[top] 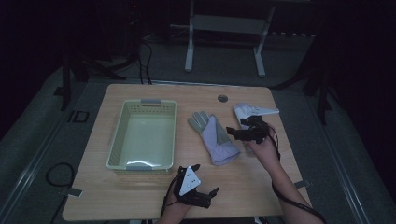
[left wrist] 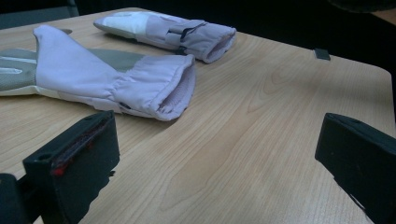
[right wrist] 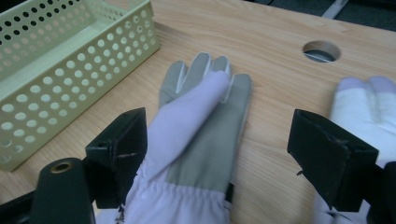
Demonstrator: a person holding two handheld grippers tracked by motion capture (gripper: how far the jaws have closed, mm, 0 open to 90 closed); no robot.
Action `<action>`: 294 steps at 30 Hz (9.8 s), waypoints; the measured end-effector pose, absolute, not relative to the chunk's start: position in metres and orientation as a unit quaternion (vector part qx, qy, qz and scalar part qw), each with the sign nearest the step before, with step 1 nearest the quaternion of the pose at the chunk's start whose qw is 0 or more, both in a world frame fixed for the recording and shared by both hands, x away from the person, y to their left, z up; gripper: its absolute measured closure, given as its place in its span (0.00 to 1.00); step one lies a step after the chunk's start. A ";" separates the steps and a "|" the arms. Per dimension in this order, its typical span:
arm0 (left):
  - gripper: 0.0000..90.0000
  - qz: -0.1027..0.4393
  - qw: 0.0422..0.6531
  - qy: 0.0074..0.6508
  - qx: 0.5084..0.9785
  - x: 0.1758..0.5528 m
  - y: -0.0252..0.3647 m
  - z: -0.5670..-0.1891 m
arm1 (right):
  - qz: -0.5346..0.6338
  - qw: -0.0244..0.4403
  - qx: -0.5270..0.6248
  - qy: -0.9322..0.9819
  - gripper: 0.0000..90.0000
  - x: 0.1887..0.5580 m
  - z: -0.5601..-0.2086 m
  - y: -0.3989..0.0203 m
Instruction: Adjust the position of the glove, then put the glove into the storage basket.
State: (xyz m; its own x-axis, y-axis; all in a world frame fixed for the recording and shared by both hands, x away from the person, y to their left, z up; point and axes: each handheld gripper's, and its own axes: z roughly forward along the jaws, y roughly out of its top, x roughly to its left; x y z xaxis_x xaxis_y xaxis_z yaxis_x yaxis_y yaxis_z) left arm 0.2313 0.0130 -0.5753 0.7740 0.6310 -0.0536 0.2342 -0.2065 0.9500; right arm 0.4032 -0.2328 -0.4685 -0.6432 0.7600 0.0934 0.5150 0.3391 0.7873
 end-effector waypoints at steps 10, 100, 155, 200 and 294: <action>0.00 0.175 0.562 0.286 0.756 0.232 0.013 -0.575 | 0.405 0.134 0.399 0.812 0.22 0.421 -0.484 -0.209; 0.00 0.172 0.559 0.290 0.757 0.233 0.013 -0.575 | 0.392 0.127 0.499 0.762 0.70 0.385 -0.530 -0.215; 0.00 0.138 0.517 0.297 0.791 0.291 -0.007 -0.509 | 0.353 0.213 0.419 0.809 0.53 0.422 -0.500 -0.324; 0.00 0.140 0.536 0.280 0.784 0.276 -0.001 -0.524 | 0.310 0.155 0.494 0.797 0.89 0.457 -0.501 -0.331; 0.00 0.136 0.539 0.291 0.779 0.251 0.017 -0.560 | 0.367 0.209 0.494 0.760 0.90 0.359 -0.425 -0.337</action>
State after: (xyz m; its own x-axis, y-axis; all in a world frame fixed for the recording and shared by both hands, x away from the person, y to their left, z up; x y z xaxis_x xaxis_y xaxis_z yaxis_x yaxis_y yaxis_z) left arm 0.2508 0.0168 -0.5602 0.7938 0.5995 -0.1022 0.3065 -0.2492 0.9187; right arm 0.3589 -0.3370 -0.4247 -0.4243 0.9044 0.0451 0.5982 0.2425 0.7638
